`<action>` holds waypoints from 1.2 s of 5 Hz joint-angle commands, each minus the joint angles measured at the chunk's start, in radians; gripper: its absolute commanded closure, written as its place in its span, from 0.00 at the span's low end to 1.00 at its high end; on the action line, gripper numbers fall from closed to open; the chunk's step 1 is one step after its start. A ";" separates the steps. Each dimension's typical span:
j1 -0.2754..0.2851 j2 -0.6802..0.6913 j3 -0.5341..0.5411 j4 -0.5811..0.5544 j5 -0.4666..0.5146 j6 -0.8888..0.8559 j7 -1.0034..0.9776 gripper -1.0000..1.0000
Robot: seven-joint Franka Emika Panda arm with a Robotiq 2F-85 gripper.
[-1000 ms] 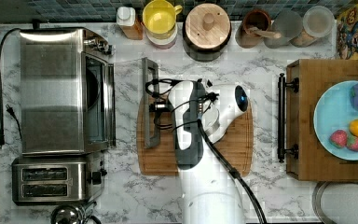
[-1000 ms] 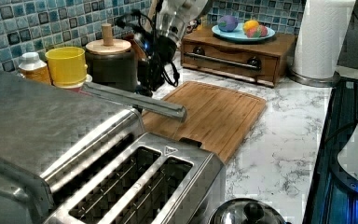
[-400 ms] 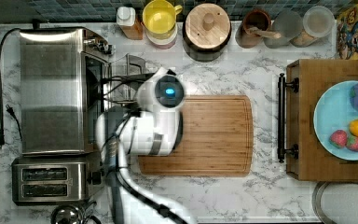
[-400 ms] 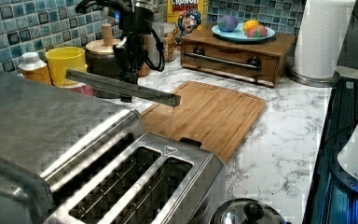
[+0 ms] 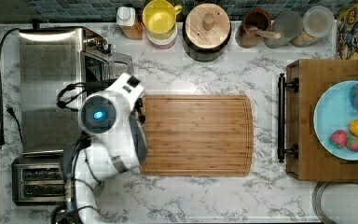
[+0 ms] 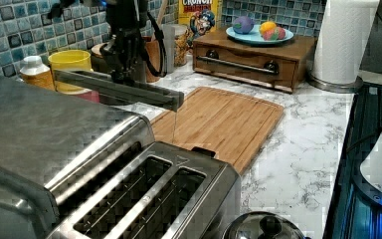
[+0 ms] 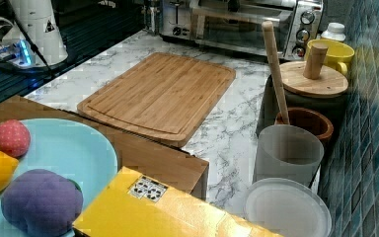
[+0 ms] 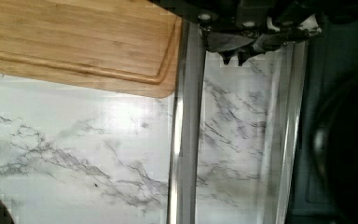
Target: Close the oven.
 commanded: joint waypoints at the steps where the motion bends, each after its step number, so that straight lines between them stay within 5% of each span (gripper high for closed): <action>1: 0.151 -0.015 0.110 0.166 -0.315 -0.113 0.336 1.00; 2: 0.127 -0.070 0.095 0.123 -0.231 -0.047 0.297 1.00; 3: 0.165 -0.164 0.098 0.083 -0.368 -0.022 0.447 1.00; 4: 0.167 -0.241 0.117 0.072 -0.247 -0.021 0.314 1.00; 5: 0.182 -0.220 0.124 0.145 -0.188 -0.105 0.257 1.00; 6: 0.182 -0.149 0.143 0.235 -0.236 -0.215 0.278 1.00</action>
